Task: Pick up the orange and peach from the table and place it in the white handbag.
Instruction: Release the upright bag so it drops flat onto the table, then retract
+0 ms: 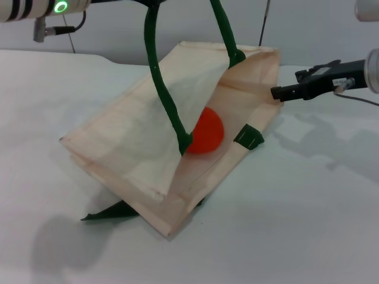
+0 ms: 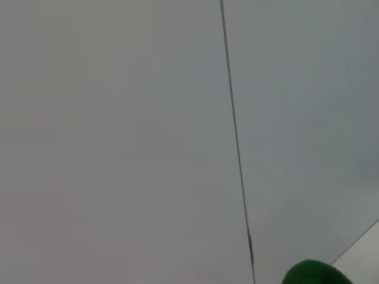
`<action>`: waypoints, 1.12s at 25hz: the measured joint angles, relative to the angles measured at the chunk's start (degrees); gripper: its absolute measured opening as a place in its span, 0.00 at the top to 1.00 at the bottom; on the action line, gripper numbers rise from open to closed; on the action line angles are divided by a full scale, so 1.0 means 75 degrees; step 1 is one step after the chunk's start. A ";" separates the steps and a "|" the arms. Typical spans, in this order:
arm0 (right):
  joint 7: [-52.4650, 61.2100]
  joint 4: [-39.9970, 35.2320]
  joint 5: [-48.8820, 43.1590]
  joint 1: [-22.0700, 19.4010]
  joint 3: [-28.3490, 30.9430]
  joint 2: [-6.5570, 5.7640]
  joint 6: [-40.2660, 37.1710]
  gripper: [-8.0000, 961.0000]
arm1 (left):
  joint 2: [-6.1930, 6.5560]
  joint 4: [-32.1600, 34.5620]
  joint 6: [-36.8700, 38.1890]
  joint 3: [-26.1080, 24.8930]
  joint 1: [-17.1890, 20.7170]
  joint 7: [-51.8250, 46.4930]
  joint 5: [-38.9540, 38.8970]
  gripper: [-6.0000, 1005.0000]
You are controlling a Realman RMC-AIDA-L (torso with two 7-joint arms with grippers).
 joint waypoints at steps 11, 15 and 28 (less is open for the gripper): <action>0.0068 -0.0041 -0.0127 -0.0115 0.0173 -0.0019 -0.0024 0.15 | 0.0015 -0.0994 0.0189 -0.0217 -0.0056 0.1407 -0.1355 0.62; 0.0068 -0.0049 -0.0130 -0.0141 0.0256 -0.0034 -0.0046 0.15 | 0.0011 -0.1293 0.0238 -0.0298 -0.0065 0.1997 -0.1900 0.61; 0.0059 -0.0056 -0.0152 -0.0185 0.0493 -0.0055 -0.0104 0.15 | 0.0005 -0.2350 0.0480 -0.0368 -0.0259 0.3404 -0.3161 0.45</action>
